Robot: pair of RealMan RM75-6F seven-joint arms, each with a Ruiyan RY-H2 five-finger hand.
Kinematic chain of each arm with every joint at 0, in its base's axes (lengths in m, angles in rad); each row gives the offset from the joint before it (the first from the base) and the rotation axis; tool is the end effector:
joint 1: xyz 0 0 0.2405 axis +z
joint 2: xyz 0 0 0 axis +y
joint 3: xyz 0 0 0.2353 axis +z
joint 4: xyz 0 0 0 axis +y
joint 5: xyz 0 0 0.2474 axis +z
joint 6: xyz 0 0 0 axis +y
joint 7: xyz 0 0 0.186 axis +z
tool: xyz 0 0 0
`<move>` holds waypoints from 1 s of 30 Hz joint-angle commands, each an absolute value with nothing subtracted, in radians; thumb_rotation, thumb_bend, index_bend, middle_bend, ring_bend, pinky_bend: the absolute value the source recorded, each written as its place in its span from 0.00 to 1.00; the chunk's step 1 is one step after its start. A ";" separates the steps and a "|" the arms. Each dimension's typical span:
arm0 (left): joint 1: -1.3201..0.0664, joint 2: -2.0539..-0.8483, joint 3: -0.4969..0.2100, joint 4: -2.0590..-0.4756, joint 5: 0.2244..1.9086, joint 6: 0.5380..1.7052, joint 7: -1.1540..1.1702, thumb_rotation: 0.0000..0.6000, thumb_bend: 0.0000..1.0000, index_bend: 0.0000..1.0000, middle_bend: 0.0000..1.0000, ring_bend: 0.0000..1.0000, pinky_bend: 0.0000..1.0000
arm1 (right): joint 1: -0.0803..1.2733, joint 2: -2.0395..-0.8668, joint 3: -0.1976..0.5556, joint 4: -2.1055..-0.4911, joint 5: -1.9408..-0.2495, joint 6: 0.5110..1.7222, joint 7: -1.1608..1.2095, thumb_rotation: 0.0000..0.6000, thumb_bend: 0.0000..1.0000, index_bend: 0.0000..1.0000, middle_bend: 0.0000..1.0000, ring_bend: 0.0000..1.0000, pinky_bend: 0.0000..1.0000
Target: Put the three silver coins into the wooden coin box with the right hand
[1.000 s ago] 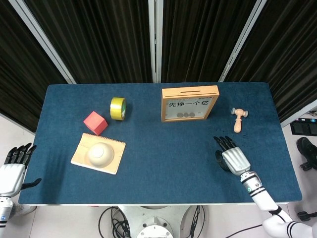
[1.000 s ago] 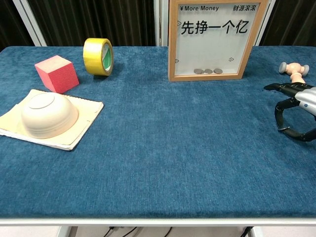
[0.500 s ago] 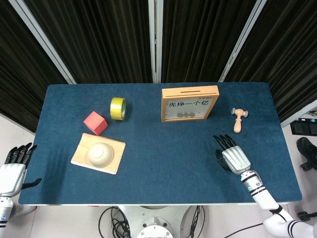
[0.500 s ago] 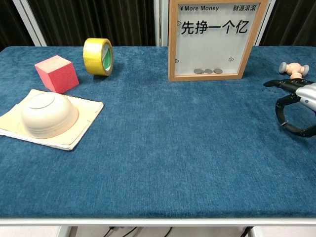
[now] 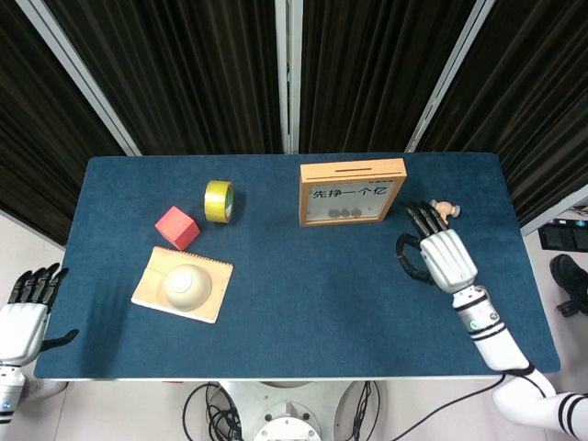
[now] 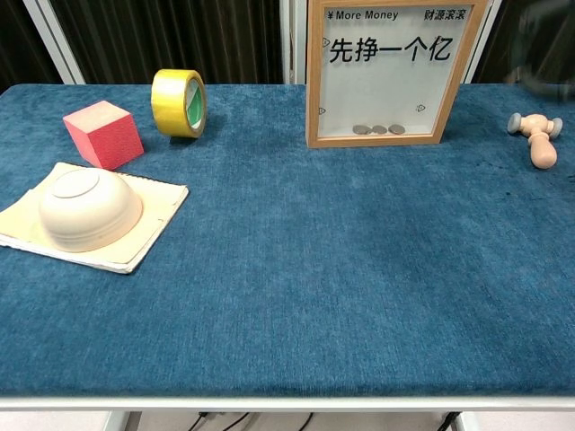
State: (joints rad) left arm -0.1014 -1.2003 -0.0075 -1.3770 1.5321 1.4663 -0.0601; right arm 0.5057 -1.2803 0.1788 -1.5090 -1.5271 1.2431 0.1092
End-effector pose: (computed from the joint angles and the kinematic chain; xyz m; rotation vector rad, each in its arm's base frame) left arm -0.3468 0.2230 0.1054 -1.4681 -0.8510 -0.8223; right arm -0.1770 -0.3581 0.0568 1.6721 -0.8386 1.2645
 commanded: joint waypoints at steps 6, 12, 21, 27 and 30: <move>-0.103 -1.208 -0.002 -1.379 1.557 1.481 -0.059 1.00 0.00 0.02 0.00 0.00 0.00 | 0.717 -1.173 0.422 -1.649 -1.295 1.117 -0.136 1.00 0.48 0.76 0.08 0.00 0.00; -0.110 -1.214 0.002 -1.380 1.572 1.480 -0.061 1.00 0.00 0.02 0.00 0.00 0.00 | 0.844 -1.247 0.463 -1.579 -1.077 1.006 -0.308 1.00 0.48 0.77 0.08 0.00 0.00; -0.106 -1.201 0.004 -1.386 1.562 1.477 -0.067 1.00 0.00 0.02 0.00 0.00 0.00 | 0.991 -1.347 0.463 -1.434 -0.765 0.917 -0.506 1.00 0.48 0.79 0.08 0.00 0.00; -0.106 -1.200 0.002 -1.386 1.559 1.475 -0.069 1.00 0.00 0.02 0.00 0.00 0.00 | 1.044 -1.374 0.438 -1.381 -0.670 0.904 -0.574 1.00 0.48 0.79 0.08 0.00 0.00; -0.108 -1.198 0.001 -1.388 1.557 1.472 -0.068 1.00 0.00 0.02 0.00 0.00 0.00 | 1.055 -1.376 0.435 -1.376 -0.632 0.895 -0.573 1.00 0.48 0.79 0.08 0.00 0.00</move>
